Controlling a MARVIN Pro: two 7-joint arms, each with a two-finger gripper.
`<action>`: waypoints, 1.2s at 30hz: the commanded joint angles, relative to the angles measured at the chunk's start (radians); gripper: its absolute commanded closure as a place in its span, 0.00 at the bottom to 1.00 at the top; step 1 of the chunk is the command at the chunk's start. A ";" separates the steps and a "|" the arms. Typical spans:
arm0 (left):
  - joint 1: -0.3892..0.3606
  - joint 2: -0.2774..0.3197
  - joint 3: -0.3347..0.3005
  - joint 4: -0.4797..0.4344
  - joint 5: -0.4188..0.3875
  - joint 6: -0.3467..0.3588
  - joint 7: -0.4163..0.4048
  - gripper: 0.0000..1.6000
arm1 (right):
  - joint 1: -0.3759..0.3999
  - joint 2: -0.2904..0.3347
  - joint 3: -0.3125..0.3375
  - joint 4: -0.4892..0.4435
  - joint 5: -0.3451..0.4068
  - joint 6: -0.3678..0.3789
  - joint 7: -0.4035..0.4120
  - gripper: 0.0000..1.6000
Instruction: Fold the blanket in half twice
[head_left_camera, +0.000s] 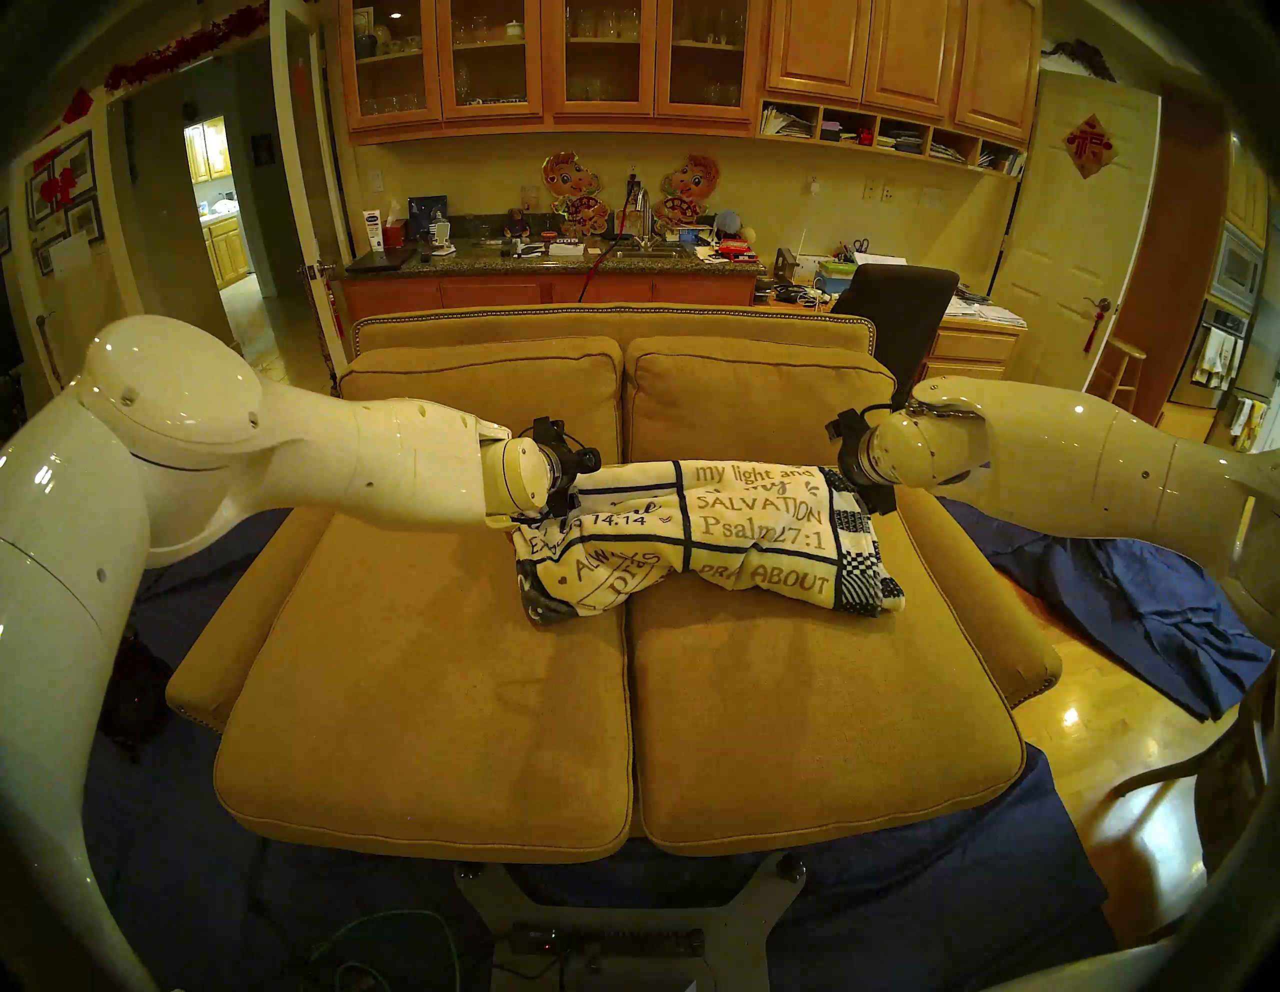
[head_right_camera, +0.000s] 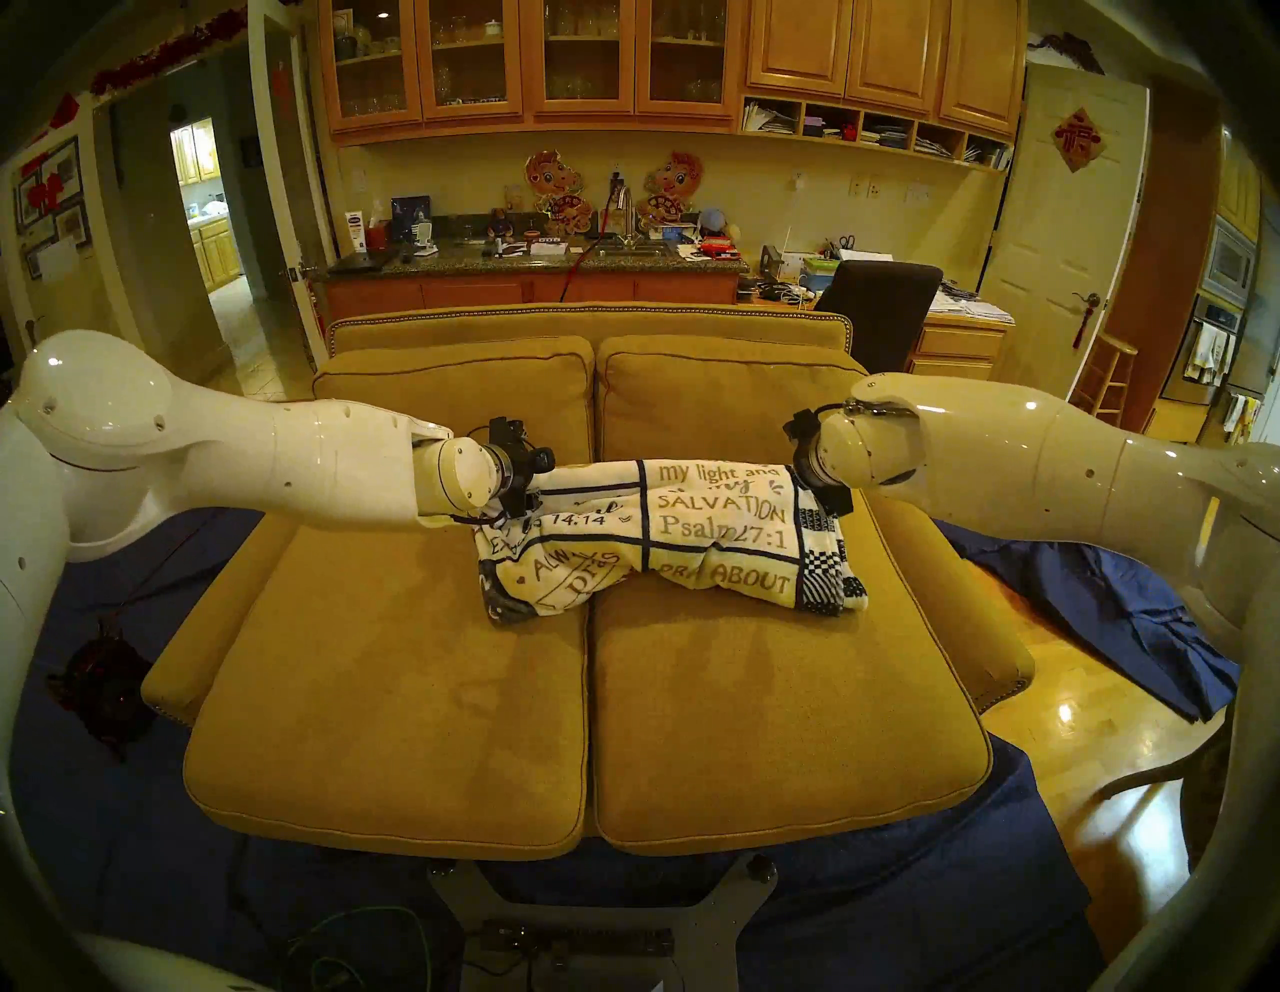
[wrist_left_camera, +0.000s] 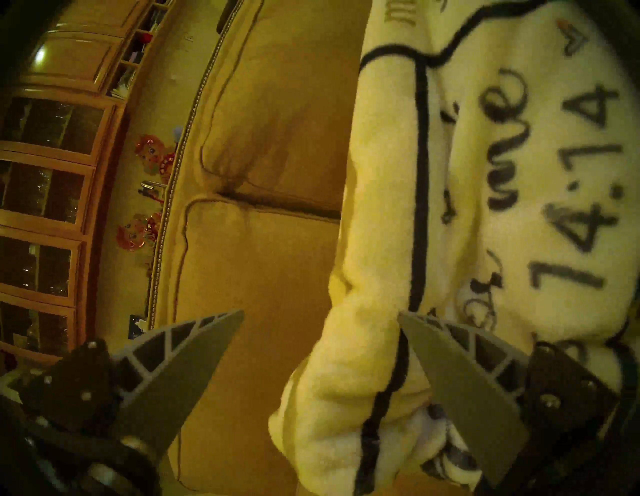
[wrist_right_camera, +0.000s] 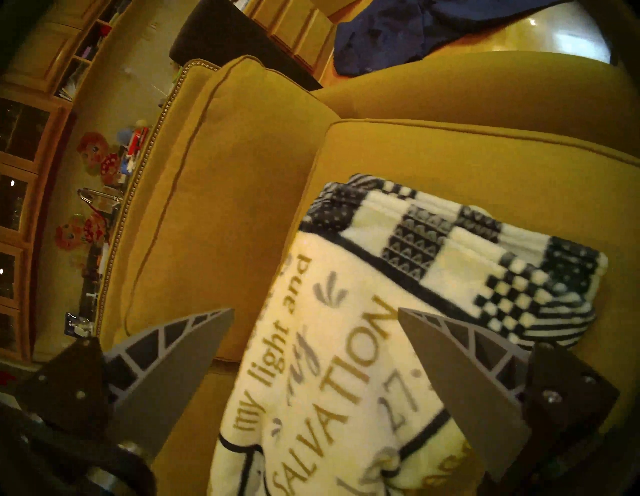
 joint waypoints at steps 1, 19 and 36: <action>-0.049 0.048 -0.001 -0.121 -0.012 0.009 -0.030 0.00 | 0.022 0.076 -0.006 -0.063 -0.002 0.043 -0.018 0.00; -0.129 0.193 0.025 -0.459 -0.044 0.139 0.047 0.00 | -0.041 0.116 0.029 -0.150 -0.002 0.029 0.017 0.00; -0.101 0.265 0.060 -0.680 -0.098 0.299 0.253 0.00 | -0.194 0.209 0.145 -0.202 -0.002 0.000 0.086 0.00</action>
